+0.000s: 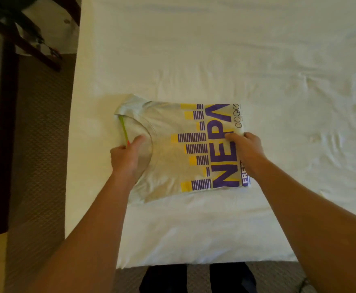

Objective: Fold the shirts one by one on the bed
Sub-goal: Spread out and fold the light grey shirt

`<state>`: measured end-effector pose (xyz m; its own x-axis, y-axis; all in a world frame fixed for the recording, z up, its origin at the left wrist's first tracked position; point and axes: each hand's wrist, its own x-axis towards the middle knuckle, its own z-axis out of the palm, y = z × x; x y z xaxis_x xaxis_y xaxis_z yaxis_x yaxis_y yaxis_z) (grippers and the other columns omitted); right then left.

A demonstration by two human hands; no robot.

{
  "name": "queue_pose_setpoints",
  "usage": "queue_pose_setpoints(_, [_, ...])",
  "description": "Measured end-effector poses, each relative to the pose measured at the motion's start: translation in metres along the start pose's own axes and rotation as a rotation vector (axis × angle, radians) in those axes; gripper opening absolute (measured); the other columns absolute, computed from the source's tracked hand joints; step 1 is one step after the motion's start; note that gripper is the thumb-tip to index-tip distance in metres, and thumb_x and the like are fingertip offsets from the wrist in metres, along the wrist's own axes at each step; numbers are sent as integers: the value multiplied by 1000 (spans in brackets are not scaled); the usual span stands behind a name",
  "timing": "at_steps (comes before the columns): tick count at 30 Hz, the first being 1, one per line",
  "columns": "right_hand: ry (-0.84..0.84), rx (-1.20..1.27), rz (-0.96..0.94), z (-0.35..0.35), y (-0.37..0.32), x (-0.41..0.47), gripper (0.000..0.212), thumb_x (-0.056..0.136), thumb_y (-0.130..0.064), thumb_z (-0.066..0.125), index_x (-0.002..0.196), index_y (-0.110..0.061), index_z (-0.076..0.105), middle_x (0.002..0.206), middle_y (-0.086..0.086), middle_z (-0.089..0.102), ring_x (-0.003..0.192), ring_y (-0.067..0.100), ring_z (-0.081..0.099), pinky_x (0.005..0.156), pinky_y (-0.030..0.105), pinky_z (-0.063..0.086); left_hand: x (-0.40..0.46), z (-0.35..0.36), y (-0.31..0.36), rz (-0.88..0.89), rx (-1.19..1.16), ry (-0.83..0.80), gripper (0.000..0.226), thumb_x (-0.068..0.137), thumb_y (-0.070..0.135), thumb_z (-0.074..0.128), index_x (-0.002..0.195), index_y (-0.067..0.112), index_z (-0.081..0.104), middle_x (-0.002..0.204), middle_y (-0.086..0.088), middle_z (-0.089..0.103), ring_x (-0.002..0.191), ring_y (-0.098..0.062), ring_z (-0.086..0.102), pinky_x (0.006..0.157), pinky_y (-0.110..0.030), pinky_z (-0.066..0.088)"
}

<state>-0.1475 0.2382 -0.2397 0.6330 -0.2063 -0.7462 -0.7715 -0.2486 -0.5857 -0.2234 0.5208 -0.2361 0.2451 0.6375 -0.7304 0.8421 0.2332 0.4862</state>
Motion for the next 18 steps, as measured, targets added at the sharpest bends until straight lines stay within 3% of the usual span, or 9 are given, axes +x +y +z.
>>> queue_pose_setpoints(3, [-31,-97,-21,3,-4,-9,19,90,-25,71,104,-17,61,94,2,75,80,23,75,71,41,62,-2,-9,0,-6,37,-240,81,60,52,89,126,11,66,112,-5,73,101,-27,69,96,-44,55])
queue_pose_setpoints(6, [-23,-187,-88,1,-7,-21,19,93,-18,66,108,-17,54,99,0,69,84,19,70,61,33,56,1,-12,4,51,68,-326,58,67,40,87,117,16,70,108,-3,76,99,-26,71,98,-48,55])
queue_pose_setpoints(11, [-10,-281,-225,-6,-23,-50,23,96,-22,66,114,-16,54,103,-1,68,84,17,70,59,29,56,-30,-27,19,206,58,-354,24,83,28,80,104,25,70,105,1,75,100,-23,71,96,-46,55])
queue_pose_setpoints(14, [27,-298,-310,-11,-52,-87,24,96,-24,67,113,-14,54,102,-1,66,80,11,66,56,25,50,-58,-63,43,281,40,-326,20,86,25,78,103,27,69,104,3,73,97,-20,69,94,-43,56])
queue_pose_setpoints(18, [13,-339,-386,-18,-87,-137,24,93,-27,70,108,-14,55,99,-1,68,81,13,67,61,29,52,-96,-122,76,325,22,-310,17,87,22,76,99,29,66,100,6,71,96,-18,67,93,-41,55])
